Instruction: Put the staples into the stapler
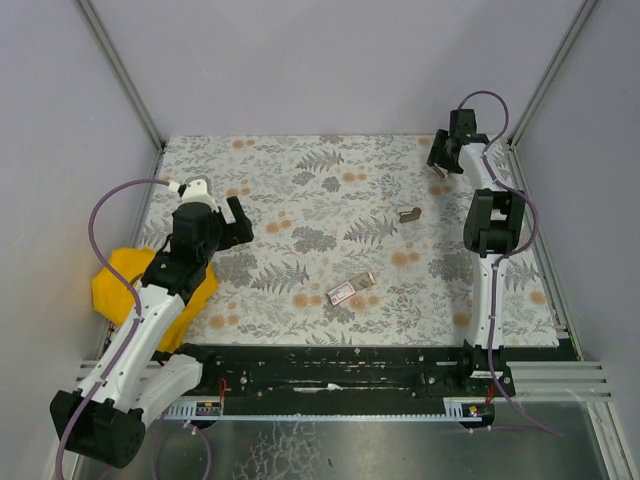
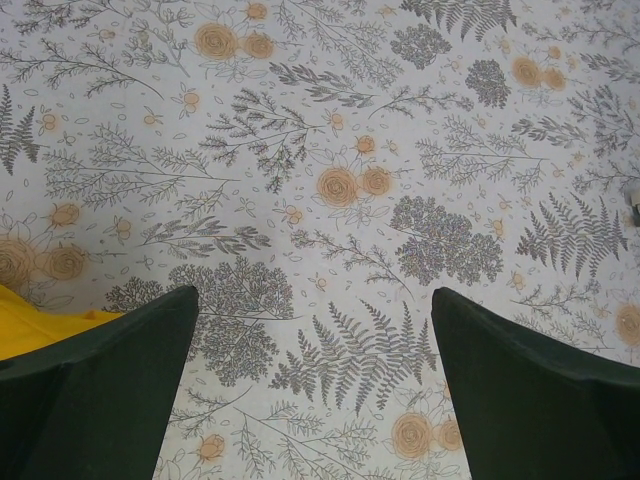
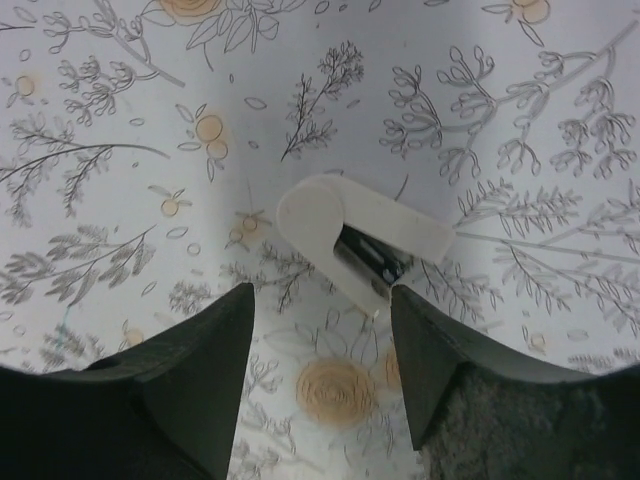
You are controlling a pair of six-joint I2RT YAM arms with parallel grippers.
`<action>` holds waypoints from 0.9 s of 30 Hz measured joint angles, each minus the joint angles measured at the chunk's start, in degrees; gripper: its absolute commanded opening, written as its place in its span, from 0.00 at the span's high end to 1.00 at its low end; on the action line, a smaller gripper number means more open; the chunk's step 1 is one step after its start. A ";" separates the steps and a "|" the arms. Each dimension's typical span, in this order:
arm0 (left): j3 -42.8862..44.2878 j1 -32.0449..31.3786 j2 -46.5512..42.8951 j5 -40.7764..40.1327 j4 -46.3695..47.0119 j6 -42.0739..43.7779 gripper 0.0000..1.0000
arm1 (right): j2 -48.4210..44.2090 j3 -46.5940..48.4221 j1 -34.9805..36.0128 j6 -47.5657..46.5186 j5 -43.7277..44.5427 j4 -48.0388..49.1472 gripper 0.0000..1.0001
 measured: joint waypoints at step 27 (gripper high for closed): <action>0.00 2.03 2.58 -0.20 0.00 0.00 0.00 | 6.19 4.09 -0.04 -8.20 1.16 1.25 0.89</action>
